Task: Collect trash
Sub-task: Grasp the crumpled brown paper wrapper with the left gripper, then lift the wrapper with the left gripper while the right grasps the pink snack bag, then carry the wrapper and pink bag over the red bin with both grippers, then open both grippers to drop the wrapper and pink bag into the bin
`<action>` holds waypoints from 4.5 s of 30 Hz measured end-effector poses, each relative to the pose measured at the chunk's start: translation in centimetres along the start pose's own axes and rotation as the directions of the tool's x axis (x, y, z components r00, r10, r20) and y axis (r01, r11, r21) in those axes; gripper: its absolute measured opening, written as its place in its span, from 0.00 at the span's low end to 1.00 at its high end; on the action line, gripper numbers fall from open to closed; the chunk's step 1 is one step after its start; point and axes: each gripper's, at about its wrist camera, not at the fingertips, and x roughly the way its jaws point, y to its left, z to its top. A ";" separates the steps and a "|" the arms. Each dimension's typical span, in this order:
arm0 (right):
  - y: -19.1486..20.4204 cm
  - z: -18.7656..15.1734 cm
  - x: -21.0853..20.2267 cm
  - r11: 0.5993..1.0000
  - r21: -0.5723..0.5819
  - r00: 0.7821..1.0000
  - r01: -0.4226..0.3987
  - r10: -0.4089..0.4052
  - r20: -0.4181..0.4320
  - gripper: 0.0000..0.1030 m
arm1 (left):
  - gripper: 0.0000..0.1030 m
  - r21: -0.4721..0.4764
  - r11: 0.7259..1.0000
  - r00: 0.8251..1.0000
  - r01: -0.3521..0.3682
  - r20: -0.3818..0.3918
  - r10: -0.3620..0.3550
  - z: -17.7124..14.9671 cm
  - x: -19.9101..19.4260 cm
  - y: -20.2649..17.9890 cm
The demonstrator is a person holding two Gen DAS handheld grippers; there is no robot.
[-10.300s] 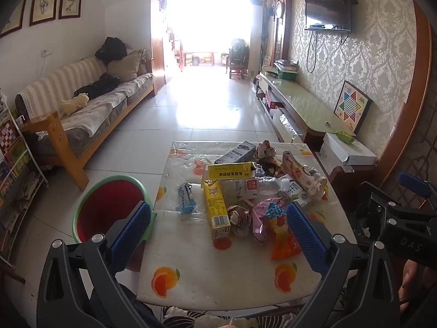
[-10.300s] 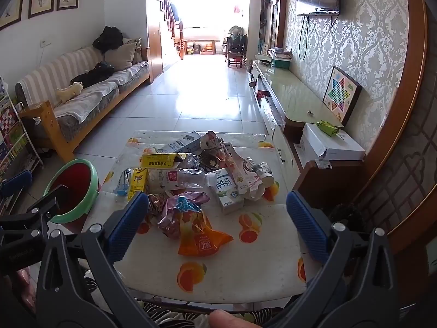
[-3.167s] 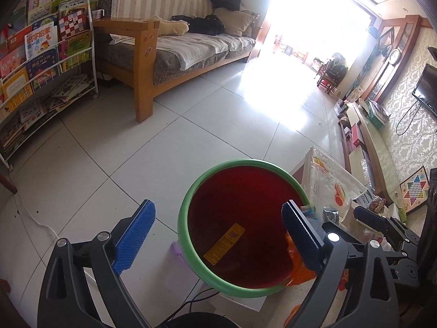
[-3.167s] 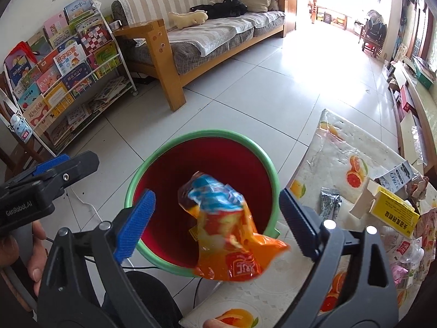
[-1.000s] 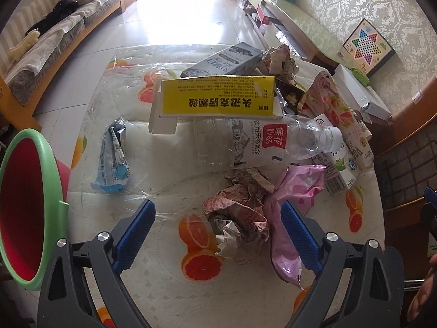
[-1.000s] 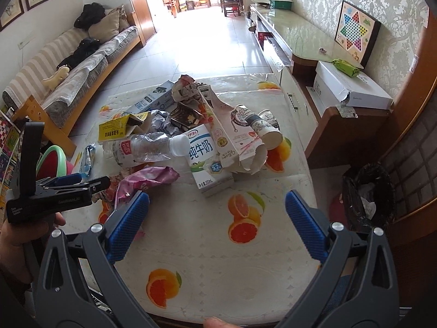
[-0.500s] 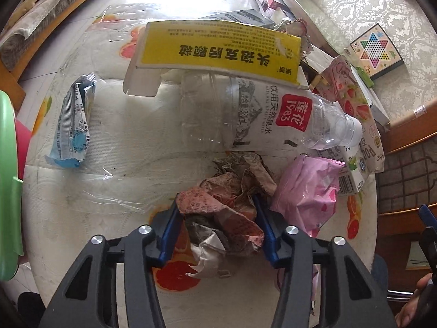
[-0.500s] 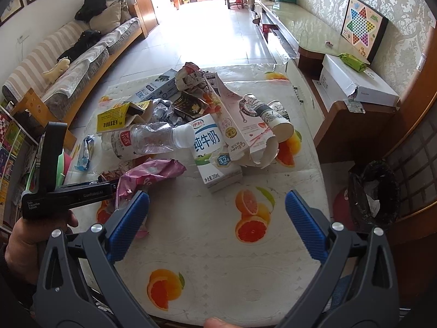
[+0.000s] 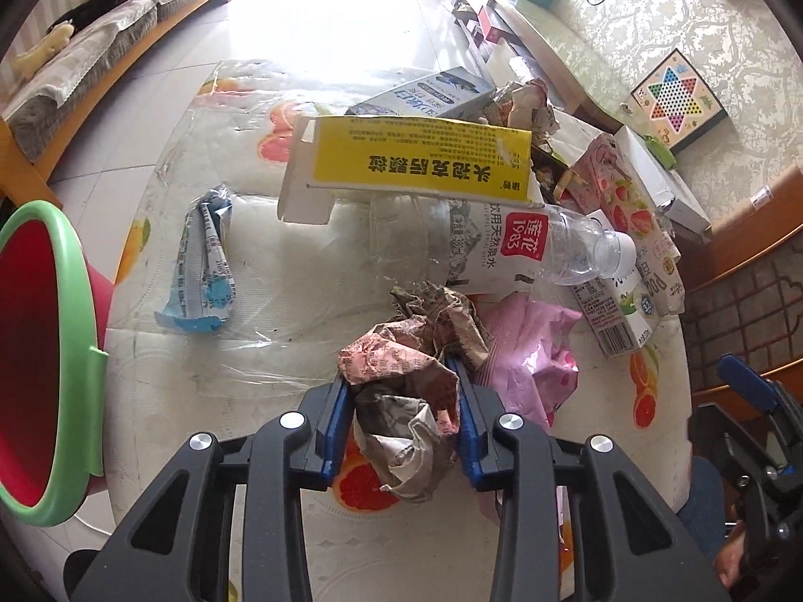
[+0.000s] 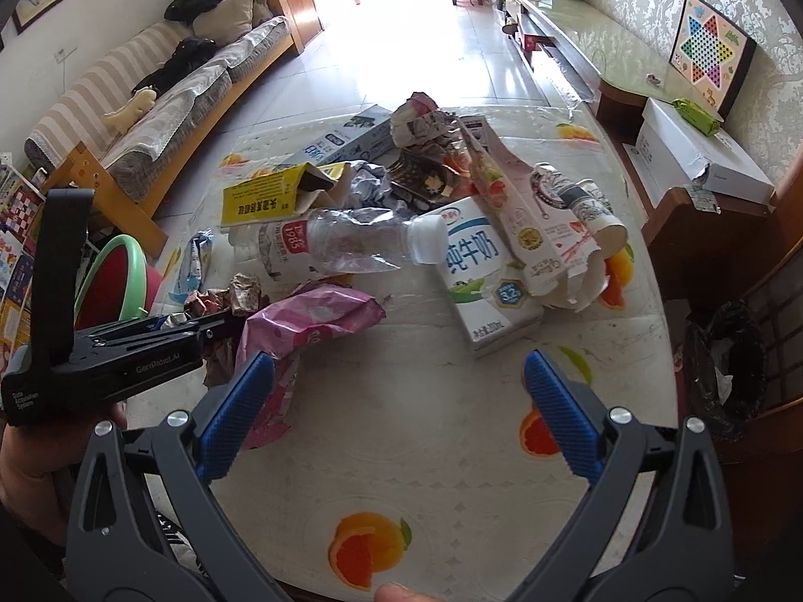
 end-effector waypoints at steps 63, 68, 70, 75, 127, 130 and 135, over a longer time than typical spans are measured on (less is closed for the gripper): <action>13.6 -0.4 0.0 0.973 -0.217 0.997 -0.075 0.077 0.001 0.26 | 0.32 -0.099 0.994 0.960 -0.046 0.269 0.072 -4.2 -13.4 10.0; 15.8 1.0 -1.6 0.965 -0.244 0.993 -0.094 0.108 0.045 0.26 | 0.32 -0.119 0.991 0.946 -0.066 0.308 0.100 -3.9 -15.6 11.6; 16.5 1.4 -1.9 0.962 -0.253 0.992 -0.099 0.117 0.056 0.27 | 0.32 -0.129 0.989 0.941 -0.072 0.321 0.110 -3.7 -16.4 12.4; 18.8 2.4 -2.6 0.952 -0.281 0.986 -0.124 0.151 0.074 0.27 | 0.33 -0.167 0.982 0.930 -0.090 0.339 0.144 -3.1 -17.6 15.0; 39.3 2.8 5.1 0.807 -0.521 0.959 -0.277 0.263 -0.101 0.46 | 0.81 -0.490 0.858 0.892 -0.155 0.305 0.335 -7.5 -20.9 31.6; 39.4 2.7 5.0 0.807 -0.522 0.959 -0.276 0.267 -0.094 0.66 | 0.81 -0.502 0.851 0.890 -0.154 0.303 0.340 -7.8 -21.0 32.1; 38.7 2.9 4.2 0.816 -0.516 0.962 -0.262 0.265 -0.068 0.81 | 0.81 -0.508 0.848 0.891 -0.151 0.302 0.339 -7.8 -20.9 32.2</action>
